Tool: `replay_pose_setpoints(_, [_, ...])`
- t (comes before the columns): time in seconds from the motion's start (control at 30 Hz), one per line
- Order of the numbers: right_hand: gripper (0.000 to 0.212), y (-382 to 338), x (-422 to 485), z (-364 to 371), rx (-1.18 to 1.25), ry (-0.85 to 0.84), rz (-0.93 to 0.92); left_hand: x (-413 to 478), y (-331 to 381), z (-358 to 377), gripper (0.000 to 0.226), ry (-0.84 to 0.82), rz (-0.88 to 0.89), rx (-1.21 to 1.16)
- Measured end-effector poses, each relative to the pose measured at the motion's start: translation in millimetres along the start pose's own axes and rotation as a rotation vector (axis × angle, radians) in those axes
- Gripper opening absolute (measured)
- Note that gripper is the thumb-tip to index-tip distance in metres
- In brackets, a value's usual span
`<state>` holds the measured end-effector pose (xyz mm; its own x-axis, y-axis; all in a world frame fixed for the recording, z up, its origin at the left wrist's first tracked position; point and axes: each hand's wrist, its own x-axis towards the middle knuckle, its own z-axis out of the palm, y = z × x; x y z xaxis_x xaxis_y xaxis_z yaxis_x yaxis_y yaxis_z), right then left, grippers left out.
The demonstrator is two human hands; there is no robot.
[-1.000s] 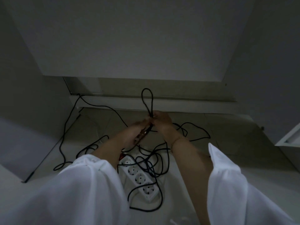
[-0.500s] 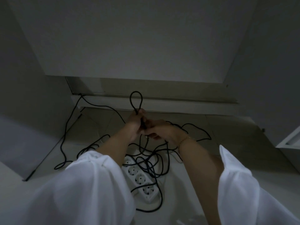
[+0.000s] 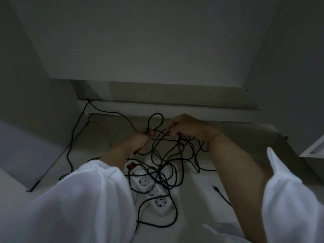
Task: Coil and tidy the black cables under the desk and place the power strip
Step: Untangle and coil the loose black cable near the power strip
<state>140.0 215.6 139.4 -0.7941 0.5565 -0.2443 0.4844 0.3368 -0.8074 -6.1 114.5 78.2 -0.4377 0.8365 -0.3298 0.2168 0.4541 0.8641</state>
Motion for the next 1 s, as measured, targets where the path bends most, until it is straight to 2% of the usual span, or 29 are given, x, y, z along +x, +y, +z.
replay_pose_setpoints(0.13, [0.012,1,-1,-4,0.256,0.103,-0.051,-4,4,5,0.022,-0.09,-0.08,-0.074])
replay_pose_setpoints(0.27, [0.018,5,5,3,0.163,0.277,-0.076,-1,18,14,0.057,-0.222,-0.061,-0.321])
replay_pose_setpoints(0.33, [0.017,5,11,4,0.127,0.416,-0.084,-2,27,22,0.066,-0.269,-0.024,-0.329])
replay_pose_setpoints(0.4, [0.017,5,12,5,0.089,0.544,-0.061,-4,32,29,0.06,-0.271,-0.016,-0.25])
replay_pose_setpoints(0.5, [0.035,10,10,2,0.119,0.655,0.011,-3,28,34,0.04,-0.244,-0.013,-0.099])
replay_pose_setpoints(0.63, [0.027,18,7,-3,0.221,0.562,0.055,4,19,26,0.035,-0.159,-0.015,-0.33])
replay_pose_setpoints(0.7, [0.016,21,0,-4,0.344,0.432,0.04,4,19,18,0.036,-0.087,0.001,-0.467])
replay_pose_setpoints(0.8, [0.016,27,-5,0,0.369,0.219,0.106,0,21,13,0.035,-0.019,0.018,-0.587])
replay_pose_setpoints(0.9, [0.015,28,-2,8,0.253,0.111,0.178,-5,21,14,0.037,-0.053,0.016,-0.513])
replay_pose_setpoints(1.0, [0.016,25,9,12,0.226,0.272,0.148,-7,19,19,0.041,-0.059,-0.034,-0.266])
